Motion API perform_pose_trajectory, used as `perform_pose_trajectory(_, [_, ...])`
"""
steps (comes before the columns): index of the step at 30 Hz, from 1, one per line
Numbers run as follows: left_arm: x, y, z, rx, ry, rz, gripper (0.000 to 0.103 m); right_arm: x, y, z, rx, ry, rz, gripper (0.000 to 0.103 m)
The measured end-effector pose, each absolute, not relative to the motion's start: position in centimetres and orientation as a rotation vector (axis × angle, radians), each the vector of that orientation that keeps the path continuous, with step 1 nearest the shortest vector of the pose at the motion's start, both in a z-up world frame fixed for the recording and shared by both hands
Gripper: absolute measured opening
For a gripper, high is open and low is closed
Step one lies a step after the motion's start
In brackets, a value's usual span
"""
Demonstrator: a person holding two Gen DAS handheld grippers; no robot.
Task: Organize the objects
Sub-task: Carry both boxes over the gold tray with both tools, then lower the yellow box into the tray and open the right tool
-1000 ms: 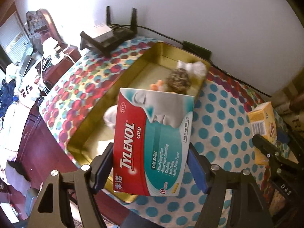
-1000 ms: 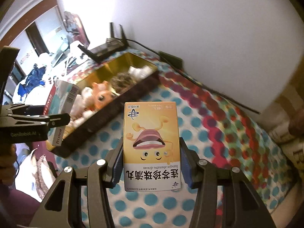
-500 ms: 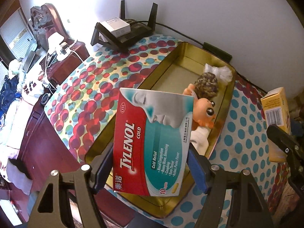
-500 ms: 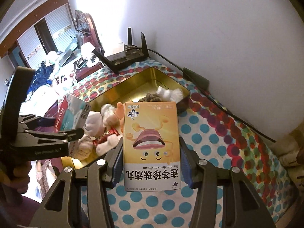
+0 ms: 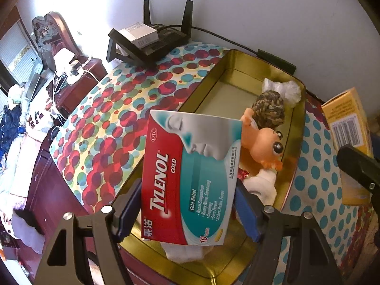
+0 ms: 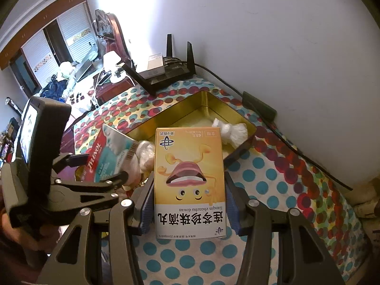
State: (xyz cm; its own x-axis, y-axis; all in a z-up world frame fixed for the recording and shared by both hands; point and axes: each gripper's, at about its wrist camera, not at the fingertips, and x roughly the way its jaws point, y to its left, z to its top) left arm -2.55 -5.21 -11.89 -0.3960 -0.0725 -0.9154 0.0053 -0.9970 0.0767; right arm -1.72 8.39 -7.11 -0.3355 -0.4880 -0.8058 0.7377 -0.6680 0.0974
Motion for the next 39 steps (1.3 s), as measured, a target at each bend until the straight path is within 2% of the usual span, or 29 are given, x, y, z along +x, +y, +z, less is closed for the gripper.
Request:
perform_pose_trajectory(8, [-2.8,-6.0,-12.4,1.7,-0.077,-2.596,0.075,-2.9,6.5,-8.1,1.156,0.367,-2.052,0.049])
perform_pose_trajectory(20, [-2.0,-5.9,-11.1,1.641,-0.16,-2.683,0.075,-5.4,3.2,-9.3,1.188,0.362,-2.053,0.049])
perform_pose_trajectory(39, [-2.0,-6.6,-8.3,1.555,-0.108,-2.709,0.075,-7.8,-1.5,-11.7,1.26,0.379,-2.032,0.049])
